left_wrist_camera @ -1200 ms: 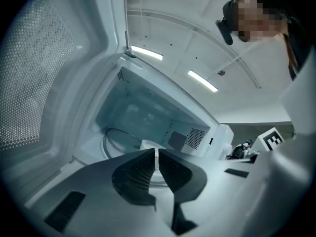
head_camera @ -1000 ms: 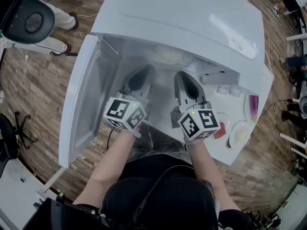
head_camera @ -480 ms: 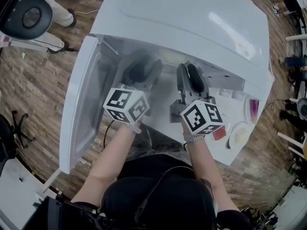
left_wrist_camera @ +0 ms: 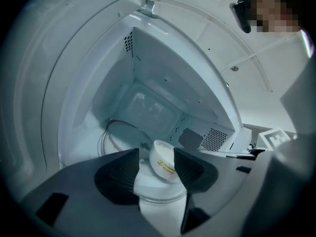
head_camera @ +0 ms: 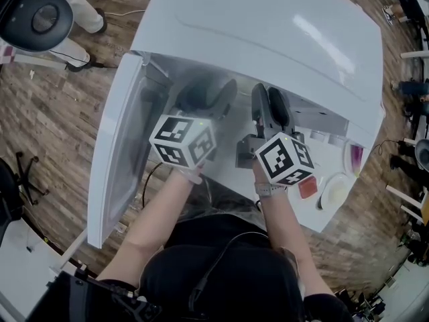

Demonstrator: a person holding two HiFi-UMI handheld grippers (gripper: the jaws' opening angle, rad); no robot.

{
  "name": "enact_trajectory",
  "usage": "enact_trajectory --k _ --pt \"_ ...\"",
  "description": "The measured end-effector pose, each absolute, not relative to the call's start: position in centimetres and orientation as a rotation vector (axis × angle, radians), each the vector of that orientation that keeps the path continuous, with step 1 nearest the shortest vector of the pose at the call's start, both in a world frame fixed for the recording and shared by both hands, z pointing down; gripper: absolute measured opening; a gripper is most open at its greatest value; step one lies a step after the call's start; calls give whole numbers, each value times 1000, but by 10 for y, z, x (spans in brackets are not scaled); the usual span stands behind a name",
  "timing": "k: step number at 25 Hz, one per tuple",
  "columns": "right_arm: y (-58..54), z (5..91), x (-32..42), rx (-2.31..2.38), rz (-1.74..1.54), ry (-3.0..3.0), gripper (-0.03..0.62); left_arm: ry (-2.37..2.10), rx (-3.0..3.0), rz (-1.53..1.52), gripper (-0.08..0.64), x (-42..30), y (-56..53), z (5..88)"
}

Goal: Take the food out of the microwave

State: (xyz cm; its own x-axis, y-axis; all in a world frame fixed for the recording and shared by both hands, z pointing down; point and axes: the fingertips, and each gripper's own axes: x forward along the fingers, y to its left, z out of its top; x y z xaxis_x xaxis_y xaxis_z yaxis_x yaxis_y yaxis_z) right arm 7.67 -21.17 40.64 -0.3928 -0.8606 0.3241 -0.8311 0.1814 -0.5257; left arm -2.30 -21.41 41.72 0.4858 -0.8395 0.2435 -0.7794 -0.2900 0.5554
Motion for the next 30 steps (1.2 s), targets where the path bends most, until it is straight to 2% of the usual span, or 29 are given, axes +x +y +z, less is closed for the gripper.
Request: enact_trajectory --k 16,22,30 --pt "-229 429 80 -1807 -1154 2232 186 -1253 2080 -127 207 -25 -221 423" --pt "-228 428 80 -1769 -1190 2234 153 -1238 2062 -143 208 -24 -220 424" --pt "-220 426 76 -1697 -1183 2309 147 -1210 2039 -175 207 -24 -218 424"
